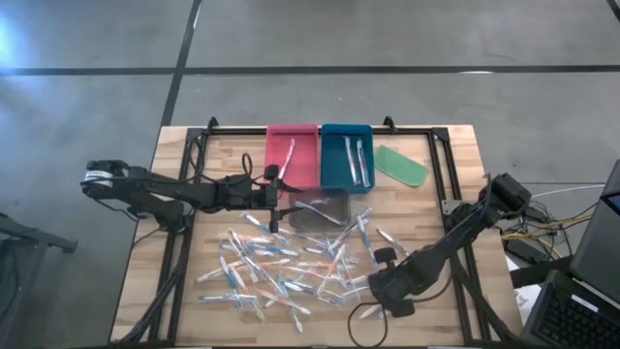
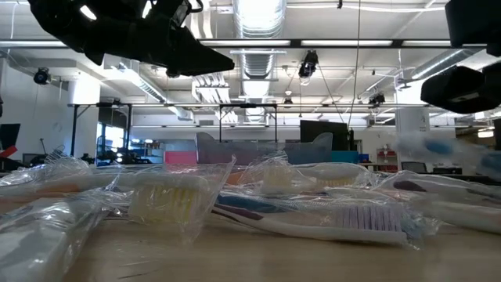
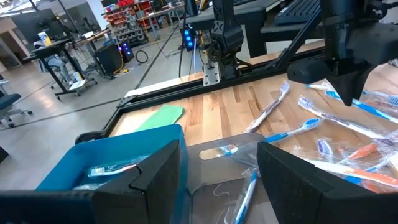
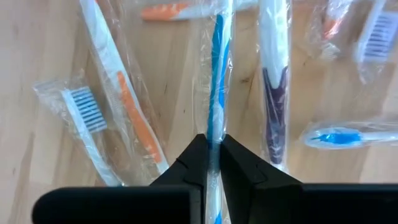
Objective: Pick & Place Toothbrushes
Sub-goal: Put the blue toothbrush into the transparent gray bin, then put the purple toothbrush into the pink bin
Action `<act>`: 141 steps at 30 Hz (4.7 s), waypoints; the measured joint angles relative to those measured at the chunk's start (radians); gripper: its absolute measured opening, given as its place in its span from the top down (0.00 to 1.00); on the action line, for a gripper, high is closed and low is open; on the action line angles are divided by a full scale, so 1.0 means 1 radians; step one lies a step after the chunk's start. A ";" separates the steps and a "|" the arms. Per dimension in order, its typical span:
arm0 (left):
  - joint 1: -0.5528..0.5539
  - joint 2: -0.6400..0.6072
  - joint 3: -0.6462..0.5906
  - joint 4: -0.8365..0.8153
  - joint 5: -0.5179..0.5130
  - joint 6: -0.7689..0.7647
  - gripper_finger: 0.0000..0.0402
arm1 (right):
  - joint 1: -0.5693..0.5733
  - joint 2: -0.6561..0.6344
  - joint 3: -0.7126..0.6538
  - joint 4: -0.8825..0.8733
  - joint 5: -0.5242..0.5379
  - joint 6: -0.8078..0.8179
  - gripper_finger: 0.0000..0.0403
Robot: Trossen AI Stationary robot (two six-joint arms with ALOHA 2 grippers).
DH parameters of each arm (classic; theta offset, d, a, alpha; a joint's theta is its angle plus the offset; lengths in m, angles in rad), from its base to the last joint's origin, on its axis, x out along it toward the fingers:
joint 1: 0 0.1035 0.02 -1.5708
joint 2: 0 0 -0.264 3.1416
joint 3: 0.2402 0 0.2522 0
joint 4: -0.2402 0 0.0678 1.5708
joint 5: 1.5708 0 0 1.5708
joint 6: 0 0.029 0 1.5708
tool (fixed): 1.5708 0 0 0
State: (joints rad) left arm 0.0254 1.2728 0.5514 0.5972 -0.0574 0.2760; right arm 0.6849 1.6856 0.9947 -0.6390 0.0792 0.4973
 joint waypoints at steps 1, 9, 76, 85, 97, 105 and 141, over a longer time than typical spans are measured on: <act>0.000 0.000 0.000 0.000 0.000 0.000 0.46 | 0.000 -0.007 0.000 -0.001 0.003 0.000 0.94; 0.001 0.000 0.000 0.000 0.000 0.000 0.46 | -0.004 -0.082 0.000 -0.005 0.091 0.011 0.94; 0.000 -0.395 0.000 -0.292 -0.101 -0.064 0.46 | -0.693 0.011 0.338 -0.082 0.042 -0.011 0.94; 0.000 -0.393 0.000 -0.292 -0.101 -0.064 0.46 | -0.699 0.080 0.338 -0.070 0.043 -0.011 0.94; 0.000 -0.393 0.000 -0.293 -0.101 -0.064 0.46 | -0.703 0.170 0.342 -0.054 0.042 -0.011 0.94; 0.000 -0.393 0.000 -0.296 -0.101 -0.064 0.46 | -0.706 0.249 0.367 -0.056 -0.011 -0.028 0.94; 0.000 -0.392 0.000 -0.300 -0.101 -0.064 0.46 | -0.705 0.173 0.404 -0.090 -0.035 -0.045 0.62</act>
State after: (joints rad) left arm 0.0250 0.8806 0.5514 0.2972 -0.1581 0.2125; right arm -0.0200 1.8591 1.3987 -0.7290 0.0437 0.4522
